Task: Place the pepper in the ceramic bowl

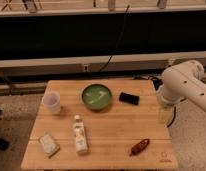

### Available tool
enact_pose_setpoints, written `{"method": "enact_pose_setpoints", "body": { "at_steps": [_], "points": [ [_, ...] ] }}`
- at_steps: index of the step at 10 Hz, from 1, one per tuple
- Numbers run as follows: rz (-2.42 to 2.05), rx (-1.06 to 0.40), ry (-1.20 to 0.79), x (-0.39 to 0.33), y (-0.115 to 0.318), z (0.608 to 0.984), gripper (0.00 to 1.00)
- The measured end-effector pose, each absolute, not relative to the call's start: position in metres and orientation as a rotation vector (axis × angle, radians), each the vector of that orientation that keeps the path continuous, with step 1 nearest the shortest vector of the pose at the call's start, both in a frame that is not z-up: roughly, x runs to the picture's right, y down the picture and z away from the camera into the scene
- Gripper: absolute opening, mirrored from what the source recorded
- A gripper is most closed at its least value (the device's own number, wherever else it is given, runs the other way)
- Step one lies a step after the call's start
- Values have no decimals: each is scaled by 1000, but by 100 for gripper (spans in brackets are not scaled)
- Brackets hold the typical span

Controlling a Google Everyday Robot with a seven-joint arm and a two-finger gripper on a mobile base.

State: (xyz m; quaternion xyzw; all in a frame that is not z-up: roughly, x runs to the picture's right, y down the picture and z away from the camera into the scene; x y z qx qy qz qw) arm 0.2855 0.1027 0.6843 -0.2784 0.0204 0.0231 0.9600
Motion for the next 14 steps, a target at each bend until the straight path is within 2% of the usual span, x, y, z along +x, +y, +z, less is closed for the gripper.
{"method": "enact_pose_setpoints", "body": {
  "at_steps": [4,7,14],
  "points": [
    [42,-565,39,285,106,685,80],
    [9,-569,17,278,136,691,80],
    [-79,-568,-42,267,165,694,80]
  ]
}}
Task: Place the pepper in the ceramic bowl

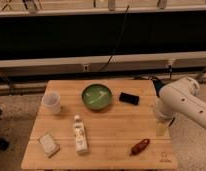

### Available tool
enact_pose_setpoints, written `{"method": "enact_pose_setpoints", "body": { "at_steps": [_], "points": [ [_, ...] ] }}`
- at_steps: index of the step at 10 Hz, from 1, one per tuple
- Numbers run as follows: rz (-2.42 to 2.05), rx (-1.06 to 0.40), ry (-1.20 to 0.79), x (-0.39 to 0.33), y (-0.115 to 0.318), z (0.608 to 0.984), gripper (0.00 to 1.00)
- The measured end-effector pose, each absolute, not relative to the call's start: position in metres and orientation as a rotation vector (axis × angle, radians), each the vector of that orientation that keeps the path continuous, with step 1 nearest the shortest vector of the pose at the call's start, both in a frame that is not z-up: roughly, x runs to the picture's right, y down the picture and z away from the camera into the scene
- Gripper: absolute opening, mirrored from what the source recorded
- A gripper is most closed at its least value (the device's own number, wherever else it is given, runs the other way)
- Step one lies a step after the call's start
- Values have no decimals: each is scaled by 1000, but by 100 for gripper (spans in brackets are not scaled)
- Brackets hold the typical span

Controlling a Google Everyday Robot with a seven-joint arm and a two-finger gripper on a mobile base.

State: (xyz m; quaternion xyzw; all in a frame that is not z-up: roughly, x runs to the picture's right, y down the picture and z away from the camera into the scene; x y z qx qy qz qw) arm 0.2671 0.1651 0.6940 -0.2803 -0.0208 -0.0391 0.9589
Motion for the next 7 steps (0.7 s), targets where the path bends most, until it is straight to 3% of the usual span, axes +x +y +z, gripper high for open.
{"method": "enact_pose_setpoints", "body": {
  "at_steps": [7],
  "points": [
    [-180,-592,-105,249,200,701,80]
  ]
}}
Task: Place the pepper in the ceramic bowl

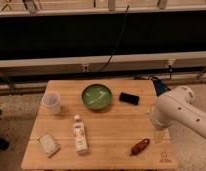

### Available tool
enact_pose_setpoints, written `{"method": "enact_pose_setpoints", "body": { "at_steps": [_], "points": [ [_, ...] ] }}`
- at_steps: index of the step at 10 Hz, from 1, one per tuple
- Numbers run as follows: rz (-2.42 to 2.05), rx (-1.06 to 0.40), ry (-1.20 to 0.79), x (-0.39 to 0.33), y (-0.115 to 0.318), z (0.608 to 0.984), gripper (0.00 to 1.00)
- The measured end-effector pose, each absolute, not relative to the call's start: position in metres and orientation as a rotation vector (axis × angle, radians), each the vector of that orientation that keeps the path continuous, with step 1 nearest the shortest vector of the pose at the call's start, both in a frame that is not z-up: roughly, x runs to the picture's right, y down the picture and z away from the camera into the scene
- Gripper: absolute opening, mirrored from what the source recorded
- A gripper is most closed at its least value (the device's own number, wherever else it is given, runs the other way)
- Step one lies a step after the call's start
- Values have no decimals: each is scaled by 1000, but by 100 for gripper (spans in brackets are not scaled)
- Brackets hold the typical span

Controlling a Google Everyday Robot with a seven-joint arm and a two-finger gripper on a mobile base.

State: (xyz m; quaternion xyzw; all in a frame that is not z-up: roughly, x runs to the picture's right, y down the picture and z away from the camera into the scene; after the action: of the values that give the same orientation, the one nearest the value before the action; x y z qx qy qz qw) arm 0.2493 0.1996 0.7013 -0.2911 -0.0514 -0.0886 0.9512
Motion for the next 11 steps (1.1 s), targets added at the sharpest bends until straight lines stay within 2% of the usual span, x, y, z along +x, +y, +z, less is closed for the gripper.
{"method": "enact_pose_setpoints", "body": {
  "at_steps": [11],
  "points": [
    [-313,-622,-177,232,245,718,80]
  ]
}}
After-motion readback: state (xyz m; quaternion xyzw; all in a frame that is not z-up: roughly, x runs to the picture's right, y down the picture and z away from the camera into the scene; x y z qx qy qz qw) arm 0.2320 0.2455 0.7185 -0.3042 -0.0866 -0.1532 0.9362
